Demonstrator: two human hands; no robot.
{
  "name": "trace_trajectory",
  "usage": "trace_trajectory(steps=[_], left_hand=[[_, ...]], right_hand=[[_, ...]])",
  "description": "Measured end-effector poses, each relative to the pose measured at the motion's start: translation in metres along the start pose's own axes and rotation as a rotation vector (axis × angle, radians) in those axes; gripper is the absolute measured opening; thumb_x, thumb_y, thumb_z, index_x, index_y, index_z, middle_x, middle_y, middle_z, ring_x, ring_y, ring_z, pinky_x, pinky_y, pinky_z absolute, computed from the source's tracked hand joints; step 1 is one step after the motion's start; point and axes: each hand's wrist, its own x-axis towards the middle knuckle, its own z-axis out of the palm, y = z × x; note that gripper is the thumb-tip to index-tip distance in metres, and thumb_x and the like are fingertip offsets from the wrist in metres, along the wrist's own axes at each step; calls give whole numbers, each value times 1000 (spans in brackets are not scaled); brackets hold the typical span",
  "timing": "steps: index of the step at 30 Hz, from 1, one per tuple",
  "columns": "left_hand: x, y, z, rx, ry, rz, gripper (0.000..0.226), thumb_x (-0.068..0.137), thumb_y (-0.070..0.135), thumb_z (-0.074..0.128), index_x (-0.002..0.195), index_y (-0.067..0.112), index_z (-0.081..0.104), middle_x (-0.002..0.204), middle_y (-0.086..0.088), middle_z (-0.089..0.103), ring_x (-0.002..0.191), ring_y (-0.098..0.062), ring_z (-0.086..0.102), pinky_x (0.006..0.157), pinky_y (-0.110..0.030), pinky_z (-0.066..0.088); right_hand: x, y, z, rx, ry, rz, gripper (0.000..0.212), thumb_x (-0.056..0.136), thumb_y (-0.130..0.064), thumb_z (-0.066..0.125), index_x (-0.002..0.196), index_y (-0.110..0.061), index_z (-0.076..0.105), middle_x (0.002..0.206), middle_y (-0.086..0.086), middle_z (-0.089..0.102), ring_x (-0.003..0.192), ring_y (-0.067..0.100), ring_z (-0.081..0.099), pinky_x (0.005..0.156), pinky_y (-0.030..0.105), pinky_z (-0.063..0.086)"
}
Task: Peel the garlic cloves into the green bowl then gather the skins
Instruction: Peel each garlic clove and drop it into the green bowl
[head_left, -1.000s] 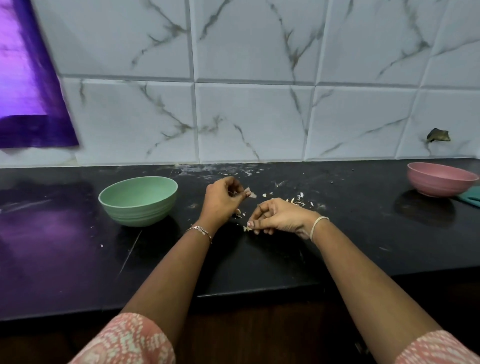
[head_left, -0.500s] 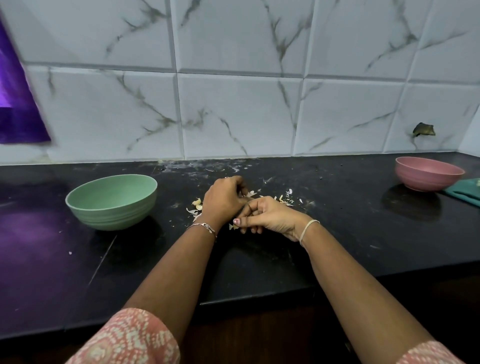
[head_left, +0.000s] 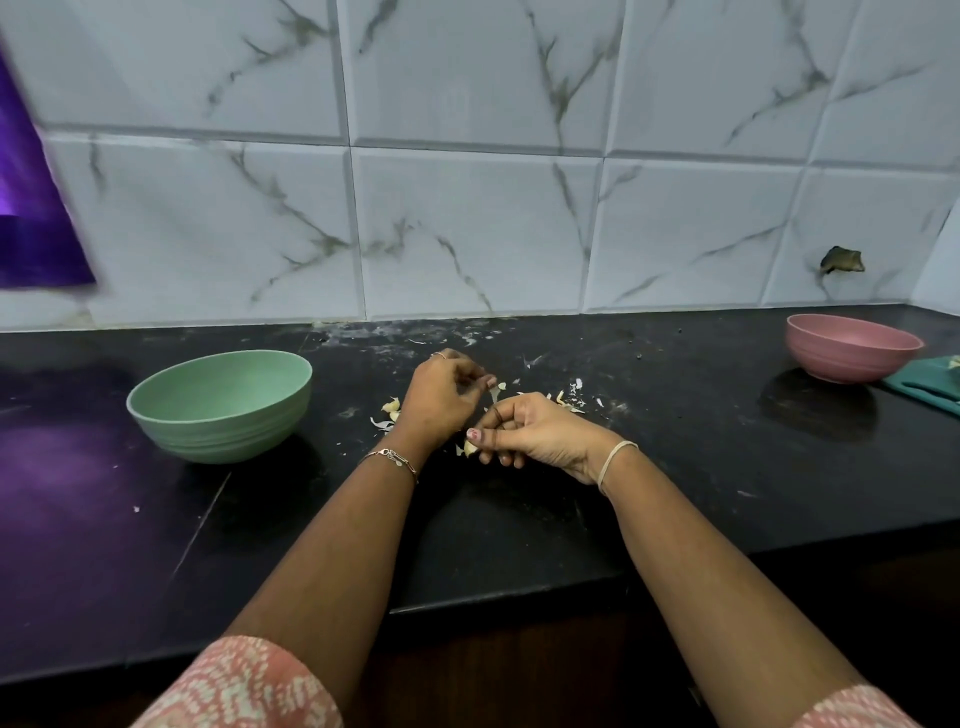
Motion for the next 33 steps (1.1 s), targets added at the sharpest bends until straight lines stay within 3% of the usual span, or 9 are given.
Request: trace_trajectory(steps=[4,7,10,13,16,18,23,28,33], left_hand=[[-5,-2,-5,-126,-17,-12,26,76,-2,72,94,15,64,79,4,71,75,-7,68,74,-18,52],[-5,-4,-4,-197,-27,-6,27,80,-10,65,93,13,62,82,8,71,77,5,67,77,-12,52],[-4,-5,-6,-188,-5,-12,24,82,-4,68,85,20,66,88,8,72,80,-5,67,82,-22,54],[-5,-4,-11,-194,89,-63,15,78,8,77,83,17,66,79,8,68,67,-10,62,65,-19,50],[-6,-7,-15,-325,114,-147,3,93,15,62,90,15,64,77,1,71,72,-16,69,59,-24,53],[-12,-10,-21,-359,53,-180,12,98,18,53,95,17,65,81,0,73,80,-19,71,65,-27,54],[-30,-18,-48,-198,103,-152,13,93,24,62,99,15,70,96,-3,65,81,-7,60,73,-14,45],[-52,-39,-83,-143,100,-168,15,93,27,62,86,14,68,70,5,65,61,1,55,64,-22,43],[-70,-39,-85,-103,69,-194,17,93,27,62,85,13,69,60,8,61,48,7,51,54,-12,39]], right_hand=[[0,0,1,-4,12,-2,11,87,-18,71,86,-8,65,66,-1,67,51,2,51,49,13,42],[0,0,1,-5,19,-2,13,87,-18,72,87,-7,66,66,-1,67,51,3,51,49,13,42],[1,1,1,5,36,3,15,88,-21,71,83,-8,64,64,0,65,49,4,50,48,13,41],[2,2,1,52,61,4,19,89,-22,69,75,-11,61,63,3,65,49,6,52,48,13,42],[1,4,-1,114,82,-1,17,87,-16,71,75,-9,62,64,7,67,50,7,55,50,14,45],[-1,3,-3,146,80,6,11,84,-10,73,80,-5,64,66,8,67,52,7,56,52,14,47],[-2,-3,-4,135,63,65,11,83,-3,72,89,1,65,69,9,67,54,8,60,54,15,51],[3,-39,-11,45,-18,147,13,85,1,68,94,9,64,74,12,69,59,11,67,56,17,54],[12,-103,-17,-37,-58,223,13,86,3,64,95,13,64,78,16,70,63,15,69,63,21,59]])
